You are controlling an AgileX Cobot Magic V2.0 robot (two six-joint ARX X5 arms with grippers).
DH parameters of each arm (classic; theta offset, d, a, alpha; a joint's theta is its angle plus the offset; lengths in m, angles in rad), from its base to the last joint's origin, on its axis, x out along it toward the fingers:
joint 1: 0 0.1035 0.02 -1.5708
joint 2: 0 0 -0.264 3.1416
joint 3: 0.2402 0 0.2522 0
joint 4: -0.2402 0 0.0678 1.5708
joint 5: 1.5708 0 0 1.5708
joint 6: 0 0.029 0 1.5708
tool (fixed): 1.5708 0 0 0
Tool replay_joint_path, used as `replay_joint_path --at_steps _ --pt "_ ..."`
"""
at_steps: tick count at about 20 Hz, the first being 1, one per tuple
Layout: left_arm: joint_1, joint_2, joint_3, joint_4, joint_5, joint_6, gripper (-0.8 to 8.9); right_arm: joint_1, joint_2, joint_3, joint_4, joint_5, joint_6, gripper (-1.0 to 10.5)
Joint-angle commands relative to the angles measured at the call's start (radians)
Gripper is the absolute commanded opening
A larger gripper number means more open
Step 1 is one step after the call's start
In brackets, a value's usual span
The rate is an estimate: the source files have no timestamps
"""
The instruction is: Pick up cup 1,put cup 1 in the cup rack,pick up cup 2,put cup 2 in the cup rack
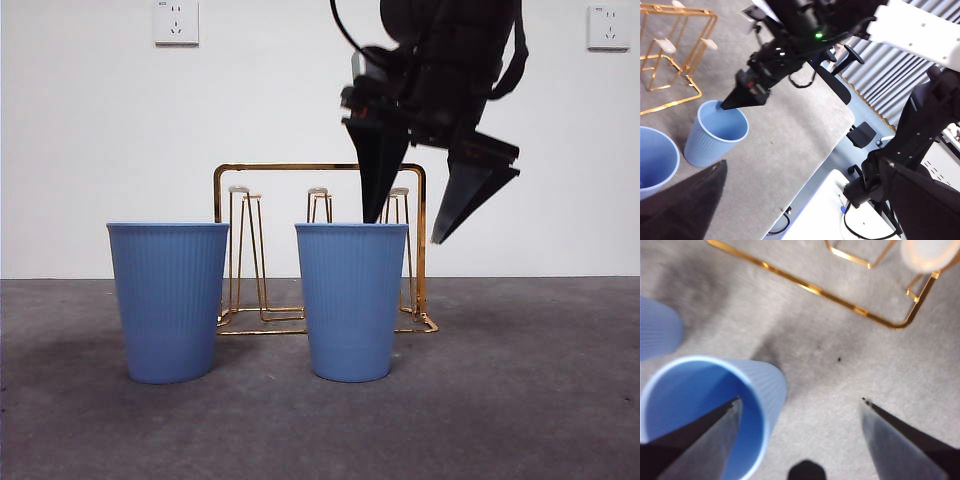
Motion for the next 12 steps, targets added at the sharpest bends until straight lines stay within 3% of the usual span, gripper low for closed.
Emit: replay_joint_path --at_steps 1,7,10,12 --pt "-0.003 0.011 0.002 0.009 0.003 -0.003 6.56 0.008 0.029 0.001 0.011 0.002 0.010 3.7" --pt "-0.010 0.047 0.002 0.040 0.004 -0.042 6.56 0.031 0.040 0.001 0.033 -0.006 0.011 3.6" --pt "-0.029 0.068 0.002 0.091 0.004 -0.084 6.56 0.040 0.053 0.001 0.034 -0.007 0.011 1.7" --pt "-0.042 0.079 0.002 0.121 0.004 -0.107 6.56 0.040 0.061 0.001 0.034 -0.011 0.011 1.6"
